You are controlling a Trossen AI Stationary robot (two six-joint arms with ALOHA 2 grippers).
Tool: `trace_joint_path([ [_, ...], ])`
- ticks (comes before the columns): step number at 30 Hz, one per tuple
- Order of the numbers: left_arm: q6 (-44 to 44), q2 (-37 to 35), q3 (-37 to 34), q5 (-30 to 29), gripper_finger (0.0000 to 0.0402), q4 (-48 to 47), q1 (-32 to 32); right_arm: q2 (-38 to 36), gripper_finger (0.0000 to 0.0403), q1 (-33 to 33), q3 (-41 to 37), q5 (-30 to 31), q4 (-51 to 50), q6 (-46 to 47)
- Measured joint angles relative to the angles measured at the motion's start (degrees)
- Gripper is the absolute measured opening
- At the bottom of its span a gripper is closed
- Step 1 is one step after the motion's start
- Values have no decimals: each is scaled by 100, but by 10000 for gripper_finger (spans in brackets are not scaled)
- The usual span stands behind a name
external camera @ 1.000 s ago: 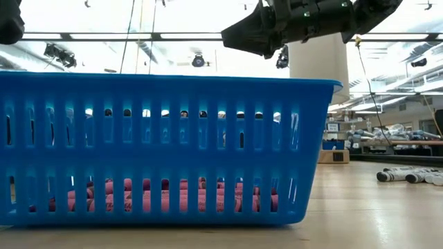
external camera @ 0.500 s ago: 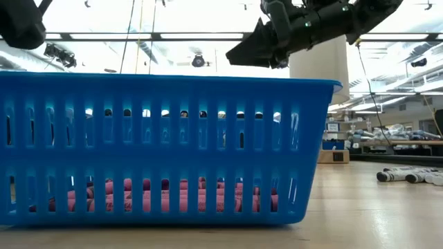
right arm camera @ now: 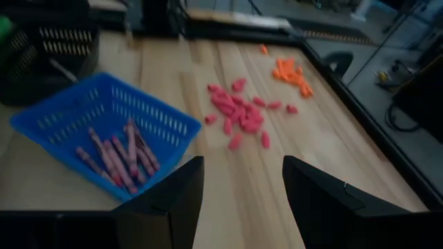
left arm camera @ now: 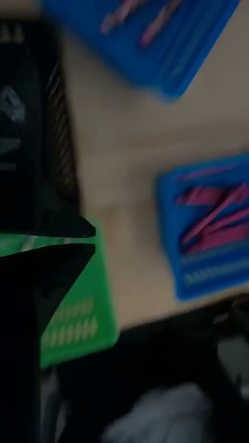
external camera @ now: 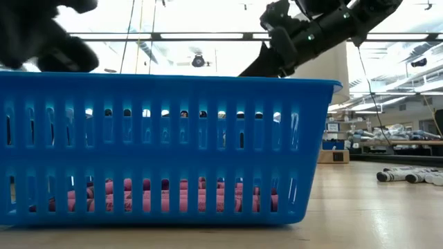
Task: Sort crayons
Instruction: Put the black crayon into the black bin
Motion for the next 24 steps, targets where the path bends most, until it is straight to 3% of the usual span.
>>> trace_joint_path([
  [11, 1572, -191, 0, -971, 36, 78, 470, -78, 204, 1, 0, -3, -782, 205],
  [19, 2744, -744, -23, -1349, 36, -135, 946, -617, 204, -34, 2, -31, -2419, 890],
  [24, 3363, -908, -161, -1496, 36, -137, 1279, -910, 204, -36, 2, -353, -3303, 1099],
])
